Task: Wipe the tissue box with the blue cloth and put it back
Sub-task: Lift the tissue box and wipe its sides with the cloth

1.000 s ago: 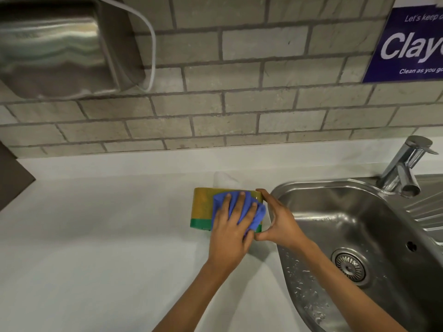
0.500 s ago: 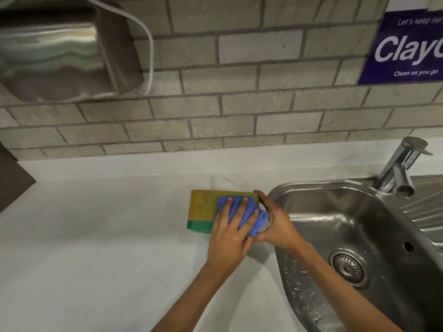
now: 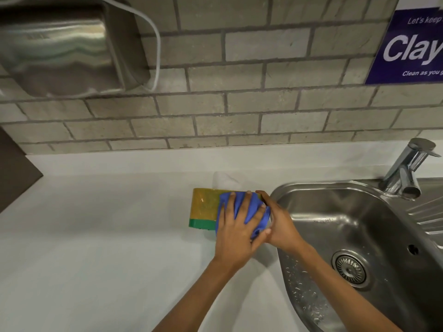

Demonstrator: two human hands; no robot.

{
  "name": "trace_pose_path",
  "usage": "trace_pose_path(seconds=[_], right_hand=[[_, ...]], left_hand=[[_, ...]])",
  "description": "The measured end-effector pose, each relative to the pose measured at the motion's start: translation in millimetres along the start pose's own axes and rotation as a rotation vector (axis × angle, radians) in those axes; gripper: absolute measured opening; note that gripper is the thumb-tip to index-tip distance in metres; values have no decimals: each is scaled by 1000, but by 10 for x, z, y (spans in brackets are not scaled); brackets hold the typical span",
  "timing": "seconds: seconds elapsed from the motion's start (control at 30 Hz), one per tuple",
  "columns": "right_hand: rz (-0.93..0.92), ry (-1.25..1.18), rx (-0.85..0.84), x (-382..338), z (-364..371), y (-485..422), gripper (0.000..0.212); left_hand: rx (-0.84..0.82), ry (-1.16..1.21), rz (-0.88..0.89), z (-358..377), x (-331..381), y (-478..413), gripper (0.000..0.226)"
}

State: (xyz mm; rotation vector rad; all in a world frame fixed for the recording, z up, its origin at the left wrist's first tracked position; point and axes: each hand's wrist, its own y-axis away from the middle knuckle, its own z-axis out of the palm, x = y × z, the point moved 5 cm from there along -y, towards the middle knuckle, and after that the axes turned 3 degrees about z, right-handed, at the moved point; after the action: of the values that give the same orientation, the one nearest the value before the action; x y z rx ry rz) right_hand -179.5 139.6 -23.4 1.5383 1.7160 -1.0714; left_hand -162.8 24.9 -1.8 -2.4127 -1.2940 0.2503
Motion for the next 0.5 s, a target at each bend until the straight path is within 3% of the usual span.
trace_pose_path(seconds=[0.2, 0.33, 0.5], right_hand=[[-17, 47, 15, 15, 31, 24, 101], [-13, 63, 30, 49, 61, 34, 104], [-19, 68, 53, 50, 81, 71, 104]], left_hand=[[72, -5, -241, -106, -606, 2, 50], [159, 249, -454, -61, -869, 205, 52], [185, 389, -606, -23, -925, 425, 57]])
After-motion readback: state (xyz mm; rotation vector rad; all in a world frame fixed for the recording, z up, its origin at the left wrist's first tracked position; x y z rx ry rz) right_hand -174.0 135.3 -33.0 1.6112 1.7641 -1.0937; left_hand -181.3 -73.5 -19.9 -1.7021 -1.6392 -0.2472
